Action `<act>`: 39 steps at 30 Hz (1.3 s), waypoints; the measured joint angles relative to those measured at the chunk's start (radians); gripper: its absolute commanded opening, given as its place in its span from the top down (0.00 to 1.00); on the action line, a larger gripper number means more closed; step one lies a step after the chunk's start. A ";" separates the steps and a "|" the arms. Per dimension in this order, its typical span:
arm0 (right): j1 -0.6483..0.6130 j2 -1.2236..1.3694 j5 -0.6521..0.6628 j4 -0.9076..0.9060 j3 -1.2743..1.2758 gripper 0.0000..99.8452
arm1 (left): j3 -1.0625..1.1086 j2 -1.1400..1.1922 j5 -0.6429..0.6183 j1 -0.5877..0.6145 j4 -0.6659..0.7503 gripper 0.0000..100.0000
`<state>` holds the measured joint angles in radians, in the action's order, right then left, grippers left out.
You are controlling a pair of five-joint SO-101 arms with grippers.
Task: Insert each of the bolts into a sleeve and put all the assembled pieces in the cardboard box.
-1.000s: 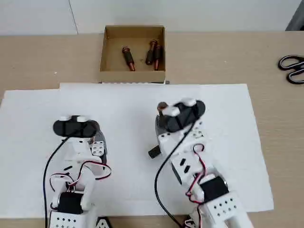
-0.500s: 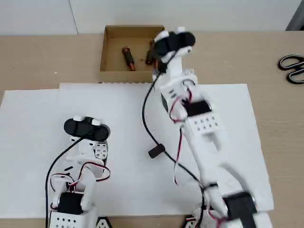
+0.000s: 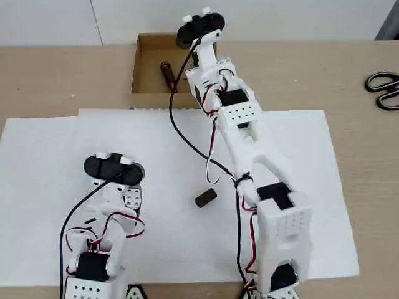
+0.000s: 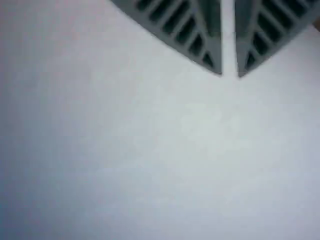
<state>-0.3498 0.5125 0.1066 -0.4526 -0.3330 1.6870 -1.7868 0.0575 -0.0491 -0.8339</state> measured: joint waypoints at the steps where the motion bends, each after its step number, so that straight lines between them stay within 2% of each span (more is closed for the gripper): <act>1: -0.005 0.023 0.002 0.000 -0.018 0.96 | 0.000 0.000 0.000 0.000 0.000 0.99; 5: -0.026 0.087 0.005 0.000 -0.072 0.85 | 0.000 0.000 0.000 0.000 0.000 0.99; 16: -0.031 0.098 0.005 -0.058 -0.101 0.87 | 0.000 0.000 0.000 0.002 0.000 0.99; 19: -0.034 0.068 0.005 -0.123 -0.101 0.87 | 0.000 0.000 0.000 0.002 0.000 0.99; 21: -0.043 0.012 0.003 -0.199 -0.101 0.89 | 0.000 0.000 0.000 0.002 0.000 0.99; 24: -0.066 -0.091 -0.038 -0.354 -0.101 1.00 | 0.000 0.000 0.000 0.002 0.000 0.99; 32: -0.078 -0.222 -0.081 -0.833 -0.103 1.00 | 0.000 0.000 0.000 0.002 0.000 0.99; 39: -0.078 -0.236 -0.293 -1.129 -0.103 1.00 | 0.000 0.000 -0.032 0.087 0.005 0.99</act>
<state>-0.4281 0.2762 -0.1864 -1.5819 -0.4358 1.6870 -1.7868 0.0253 0.0384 -0.8293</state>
